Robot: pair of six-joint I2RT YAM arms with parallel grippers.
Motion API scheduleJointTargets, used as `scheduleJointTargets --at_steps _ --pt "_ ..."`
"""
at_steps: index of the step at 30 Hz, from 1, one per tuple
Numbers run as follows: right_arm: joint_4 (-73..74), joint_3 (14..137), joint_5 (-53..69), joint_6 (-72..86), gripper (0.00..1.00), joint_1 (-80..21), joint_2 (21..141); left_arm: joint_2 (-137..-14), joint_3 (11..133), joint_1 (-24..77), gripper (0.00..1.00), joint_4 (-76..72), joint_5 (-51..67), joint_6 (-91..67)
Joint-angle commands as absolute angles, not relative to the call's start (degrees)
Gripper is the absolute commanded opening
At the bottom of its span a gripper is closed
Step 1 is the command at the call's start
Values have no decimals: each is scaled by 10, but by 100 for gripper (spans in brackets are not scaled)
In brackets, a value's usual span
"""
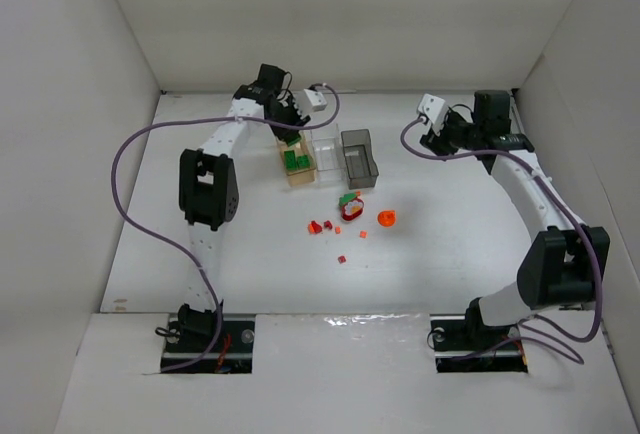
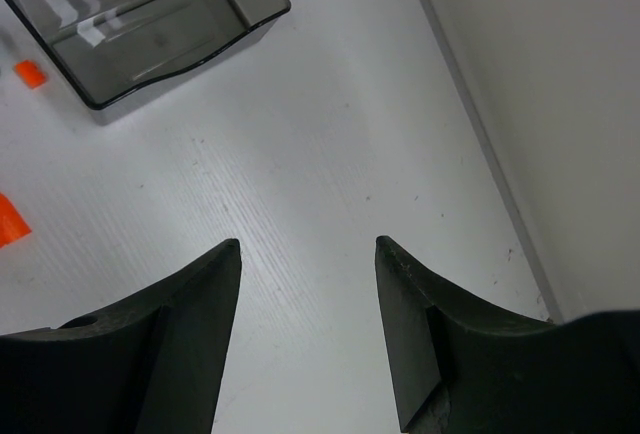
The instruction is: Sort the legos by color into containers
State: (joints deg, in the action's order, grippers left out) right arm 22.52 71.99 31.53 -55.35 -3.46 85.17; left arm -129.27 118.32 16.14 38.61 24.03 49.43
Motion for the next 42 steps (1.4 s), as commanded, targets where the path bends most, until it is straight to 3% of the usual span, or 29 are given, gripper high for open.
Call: scheduleJointTargets --at_steps 1,2,4,7,12,14,18,23,29,33,38,42 --pt "220 749 330 -557 62 -40 853 -1259 1167 163 20 377 237 497" --pt "220 749 330 -557 62 -40 853 -1253 1167 163 30 372 243 497" --pt "220 749 330 -557 63 -40 853 -1238 1160 163 41 356 243 490" --pt "214 749 330 -557 63 -40 853 -1224 1147 163 49 345 248 484" --pt "243 749 348 -566 63 -40 846 -1162 1136 163 49 351 305 478" --pt "281 737 358 -606 63 -78 839 -1129 1108 163 49 352 322 487" --pt "302 679 231 -692 64 -225 799 -1039 1005 163 49 282 317 444" --pt "287 657 235 -712 68 -329 808 -936 895 150 49 187 314 318" --pt "313 734 236 -689 69 -333 916 -867 825 150 49 164 308 247" --pt "349 783 292 -600 78 -309 959 -810 743 165 50 108 299 214" --pt "218 670 266 -518 82 -304 881 -837 792 227 50 275 369 421" --pt "124 603 233 -426 84 -232 773 -918 868 258 47 428 397 581"
